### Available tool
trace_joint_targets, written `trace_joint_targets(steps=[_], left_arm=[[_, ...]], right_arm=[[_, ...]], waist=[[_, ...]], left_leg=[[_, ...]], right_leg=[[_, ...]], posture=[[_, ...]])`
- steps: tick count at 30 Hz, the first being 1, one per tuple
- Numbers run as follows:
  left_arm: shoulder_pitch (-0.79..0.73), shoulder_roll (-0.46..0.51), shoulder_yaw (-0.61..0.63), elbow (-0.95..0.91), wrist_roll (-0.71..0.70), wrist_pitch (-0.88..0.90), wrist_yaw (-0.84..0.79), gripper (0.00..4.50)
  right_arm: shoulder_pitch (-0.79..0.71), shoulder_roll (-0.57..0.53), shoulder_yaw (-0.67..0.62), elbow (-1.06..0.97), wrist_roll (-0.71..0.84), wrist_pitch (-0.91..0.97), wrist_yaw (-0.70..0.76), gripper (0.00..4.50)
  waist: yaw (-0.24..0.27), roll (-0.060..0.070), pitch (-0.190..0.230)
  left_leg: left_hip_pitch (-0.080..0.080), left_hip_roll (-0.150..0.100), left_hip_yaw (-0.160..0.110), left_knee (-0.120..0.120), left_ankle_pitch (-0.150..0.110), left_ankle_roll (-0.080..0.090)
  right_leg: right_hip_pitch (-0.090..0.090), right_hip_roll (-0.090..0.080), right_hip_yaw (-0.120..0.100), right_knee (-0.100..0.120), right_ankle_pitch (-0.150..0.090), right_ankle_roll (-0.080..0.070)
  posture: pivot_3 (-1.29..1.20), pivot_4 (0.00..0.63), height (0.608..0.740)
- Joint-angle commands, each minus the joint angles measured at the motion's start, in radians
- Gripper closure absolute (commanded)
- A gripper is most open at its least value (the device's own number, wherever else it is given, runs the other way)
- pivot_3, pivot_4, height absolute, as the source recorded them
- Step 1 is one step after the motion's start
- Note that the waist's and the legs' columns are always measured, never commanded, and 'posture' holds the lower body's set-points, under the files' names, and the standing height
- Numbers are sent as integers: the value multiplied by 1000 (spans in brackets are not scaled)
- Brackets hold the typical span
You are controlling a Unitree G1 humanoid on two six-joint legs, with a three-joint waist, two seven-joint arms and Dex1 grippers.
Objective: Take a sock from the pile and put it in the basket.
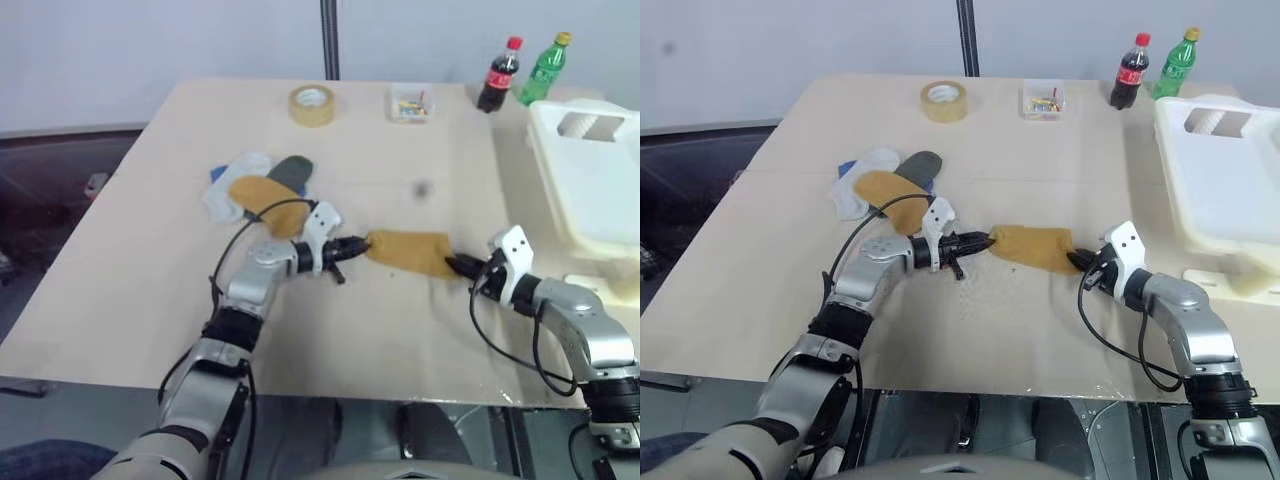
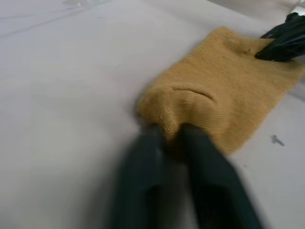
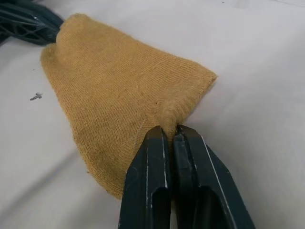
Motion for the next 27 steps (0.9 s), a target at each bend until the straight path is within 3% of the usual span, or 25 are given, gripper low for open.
trace_joint_targets(steps=[1,7,13,17,21,23,27], left_arm=[[33,-5,-17,-24,6,10,-17,4452],[96,28,-15,-136,-5,74,-28,4452],[324,164,-25,-561,-109,323,-68,4452],[460,190,19,-750,-168,446,23,4452],[571,130,72,-863,-176,468,180,4452],[571,80,92,-851,-149,443,271,4500],[560,73,87,-857,-143,409,298,3100]], right_arm=[[6,8,4,-30,-3,-7,1,4500],[30,-4,4,-84,16,4,37,4500],[120,-41,5,-270,64,110,43,4500],[204,-71,-15,-365,83,167,26,4500],[276,-113,-51,-427,107,213,23,4500],[288,-124,-63,-447,131,231,29,3789],[299,-150,-77,-478,144,240,31,1948]], waist=[[-1,0,0],[-3,0,0],[-18,1,-1],[-12,1,-1],[1,1,-1],[8,1,-1],[8,1,-2]], left_leg=[[0,0,0,0,0,0],[0,0,0,0,0,0],[0,2,1,-3,-1,1],[1,3,0,-2,-2,3],[2,3,0,-2,-2,3],[2,3,0,-2,-2,3],[2,3,0,-2,-2,3]], right_leg=[[0,0,0,0,0,0],[0,0,0,0,0,0],[-1,1,3,-2,0,0],[0,0,2,-1,0,0],[0,0,3,-1,0,0],[0,0,2,-1,0,0],[1,1,1,-1,0,0]], posture=[[0,150,738],[0,150,738],[0,150,738],[0,150,738],[0,150,738],[0,150,738],[0,150,738]])
